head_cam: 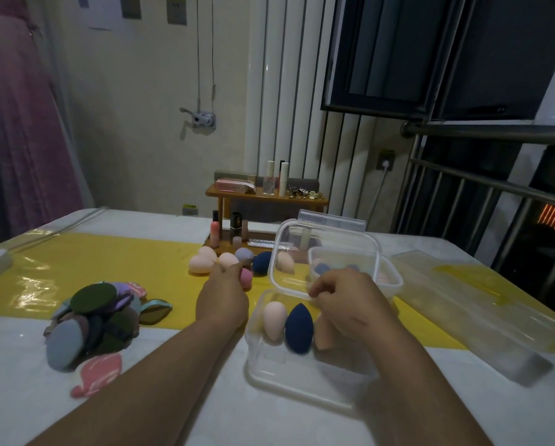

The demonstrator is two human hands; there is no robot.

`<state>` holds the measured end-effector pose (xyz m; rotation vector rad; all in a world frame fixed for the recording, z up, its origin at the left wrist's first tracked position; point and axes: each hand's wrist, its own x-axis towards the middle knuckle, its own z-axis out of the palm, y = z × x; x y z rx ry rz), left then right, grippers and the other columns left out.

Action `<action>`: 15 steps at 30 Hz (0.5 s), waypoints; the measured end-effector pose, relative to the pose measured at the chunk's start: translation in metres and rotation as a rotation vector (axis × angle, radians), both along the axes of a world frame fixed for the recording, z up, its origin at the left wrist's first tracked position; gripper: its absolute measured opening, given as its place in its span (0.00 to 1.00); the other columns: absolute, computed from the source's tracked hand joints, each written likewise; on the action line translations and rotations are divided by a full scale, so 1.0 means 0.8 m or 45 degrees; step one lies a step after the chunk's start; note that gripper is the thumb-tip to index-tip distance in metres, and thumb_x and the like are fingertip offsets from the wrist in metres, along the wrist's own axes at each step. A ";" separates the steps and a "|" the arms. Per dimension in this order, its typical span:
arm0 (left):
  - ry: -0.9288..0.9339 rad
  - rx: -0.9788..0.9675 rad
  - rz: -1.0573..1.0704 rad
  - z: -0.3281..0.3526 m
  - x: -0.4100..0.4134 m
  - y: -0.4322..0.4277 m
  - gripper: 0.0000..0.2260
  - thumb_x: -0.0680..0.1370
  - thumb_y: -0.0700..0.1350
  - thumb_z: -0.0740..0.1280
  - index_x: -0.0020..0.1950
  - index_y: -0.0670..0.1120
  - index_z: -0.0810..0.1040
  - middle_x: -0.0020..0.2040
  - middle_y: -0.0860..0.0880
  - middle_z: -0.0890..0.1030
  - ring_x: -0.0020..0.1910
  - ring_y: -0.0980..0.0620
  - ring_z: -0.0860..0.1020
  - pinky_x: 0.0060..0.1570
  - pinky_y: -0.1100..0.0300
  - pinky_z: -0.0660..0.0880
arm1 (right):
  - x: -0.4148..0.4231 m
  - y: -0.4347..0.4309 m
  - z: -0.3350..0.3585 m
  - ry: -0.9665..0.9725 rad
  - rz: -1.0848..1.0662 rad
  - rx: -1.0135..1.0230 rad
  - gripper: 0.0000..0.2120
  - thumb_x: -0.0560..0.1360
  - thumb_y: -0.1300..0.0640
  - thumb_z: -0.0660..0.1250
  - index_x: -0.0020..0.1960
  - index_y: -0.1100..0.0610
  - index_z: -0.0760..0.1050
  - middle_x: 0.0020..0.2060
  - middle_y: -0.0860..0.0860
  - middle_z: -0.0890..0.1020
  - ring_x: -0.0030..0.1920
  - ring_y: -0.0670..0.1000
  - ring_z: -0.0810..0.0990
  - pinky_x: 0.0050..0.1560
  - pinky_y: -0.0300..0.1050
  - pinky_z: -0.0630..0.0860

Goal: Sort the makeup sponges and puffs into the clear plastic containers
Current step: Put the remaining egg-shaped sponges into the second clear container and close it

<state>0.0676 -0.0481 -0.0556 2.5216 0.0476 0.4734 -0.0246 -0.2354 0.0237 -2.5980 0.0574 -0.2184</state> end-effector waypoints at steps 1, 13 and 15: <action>-0.010 0.002 0.037 -0.001 0.000 0.000 0.16 0.78 0.36 0.60 0.63 0.49 0.73 0.58 0.45 0.71 0.44 0.47 0.71 0.42 0.54 0.69 | 0.001 -0.001 -0.001 0.003 0.000 0.004 0.14 0.76 0.61 0.63 0.51 0.47 0.83 0.42 0.41 0.76 0.48 0.47 0.77 0.49 0.42 0.76; -0.234 -0.848 -0.172 0.041 -0.038 0.006 0.09 0.75 0.49 0.73 0.51 0.48 0.76 0.46 0.57 0.78 0.45 0.58 0.77 0.40 0.59 0.73 | 0.006 0.001 -0.009 0.059 0.006 0.027 0.18 0.72 0.68 0.67 0.54 0.47 0.82 0.52 0.44 0.81 0.51 0.46 0.78 0.52 0.39 0.75; -0.234 -1.041 -0.364 0.050 -0.054 0.000 0.06 0.75 0.43 0.72 0.48 0.46 0.77 0.46 0.55 0.79 0.44 0.61 0.78 0.41 0.62 0.74 | 0.005 0.001 -0.009 0.056 0.017 0.022 0.19 0.71 0.69 0.67 0.54 0.48 0.82 0.50 0.44 0.80 0.51 0.46 0.77 0.51 0.38 0.74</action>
